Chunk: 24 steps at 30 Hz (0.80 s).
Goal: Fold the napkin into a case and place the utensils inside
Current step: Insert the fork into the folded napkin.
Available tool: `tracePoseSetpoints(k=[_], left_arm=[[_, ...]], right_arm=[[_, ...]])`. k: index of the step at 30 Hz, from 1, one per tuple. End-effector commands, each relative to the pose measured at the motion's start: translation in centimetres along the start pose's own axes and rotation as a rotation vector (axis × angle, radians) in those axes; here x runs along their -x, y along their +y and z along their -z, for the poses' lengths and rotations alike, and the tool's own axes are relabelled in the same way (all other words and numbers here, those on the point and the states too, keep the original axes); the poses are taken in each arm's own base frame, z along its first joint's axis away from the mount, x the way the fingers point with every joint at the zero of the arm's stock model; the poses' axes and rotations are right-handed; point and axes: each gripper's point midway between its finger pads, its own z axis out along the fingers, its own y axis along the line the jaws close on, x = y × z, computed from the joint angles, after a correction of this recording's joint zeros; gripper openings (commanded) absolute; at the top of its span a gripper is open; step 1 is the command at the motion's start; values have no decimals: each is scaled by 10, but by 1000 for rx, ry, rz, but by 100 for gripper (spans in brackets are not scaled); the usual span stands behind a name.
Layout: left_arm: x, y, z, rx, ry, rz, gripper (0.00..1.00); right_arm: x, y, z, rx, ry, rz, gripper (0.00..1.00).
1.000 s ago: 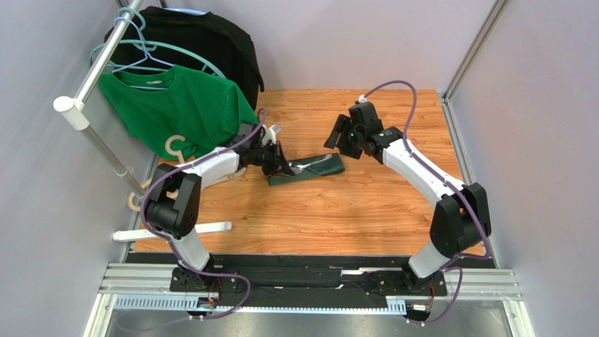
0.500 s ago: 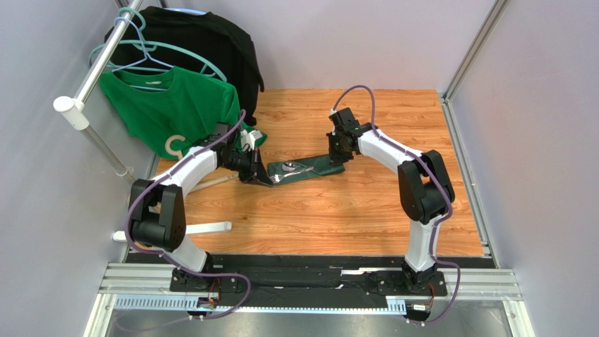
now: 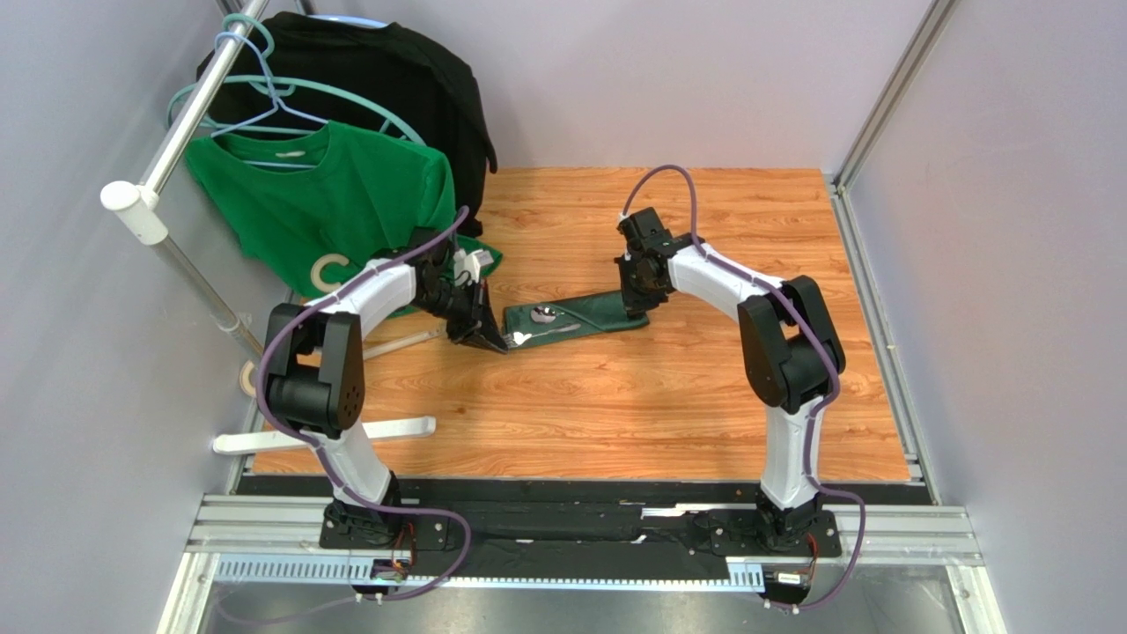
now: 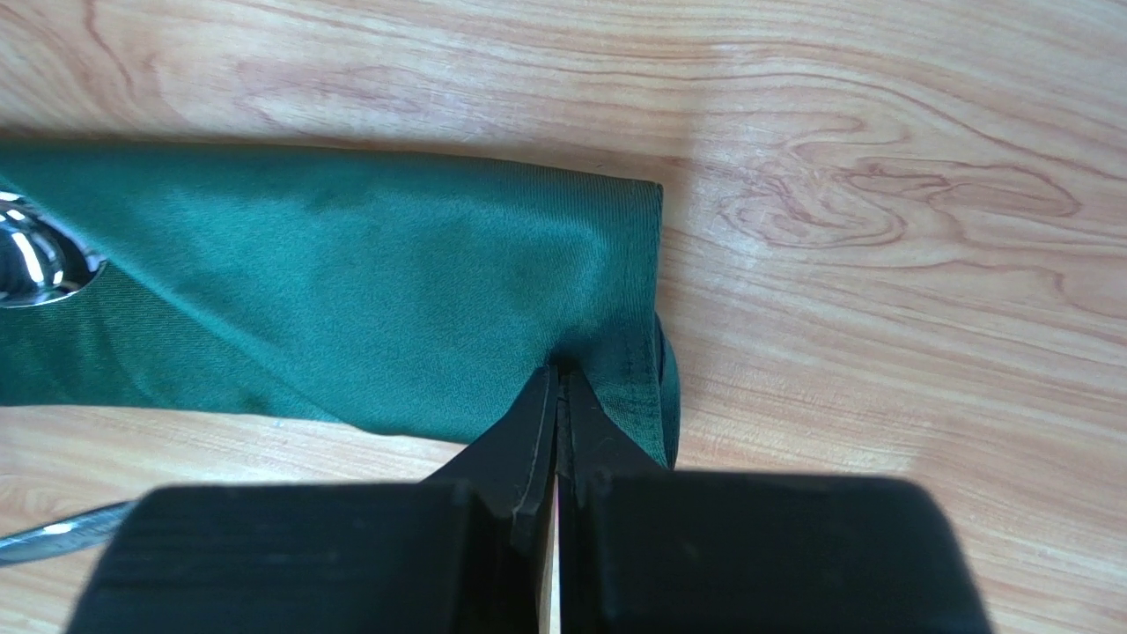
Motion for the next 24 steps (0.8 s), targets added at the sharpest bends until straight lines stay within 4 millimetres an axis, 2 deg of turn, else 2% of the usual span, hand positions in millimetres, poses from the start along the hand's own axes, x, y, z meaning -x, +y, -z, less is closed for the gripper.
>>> tracePoseSetpoints(k=[1,13,24], left_arm=[[20,-1,3,11,-34,-43,0],[29,16,-4,83,-26,-10,0],[39,11,-16,73,-23,1,0]], right_arm=[[21,3,-2,5,-54,26,0],[22,-1,-9,0,-52,31,0],[23,5,-8,37,-49,37,0]])
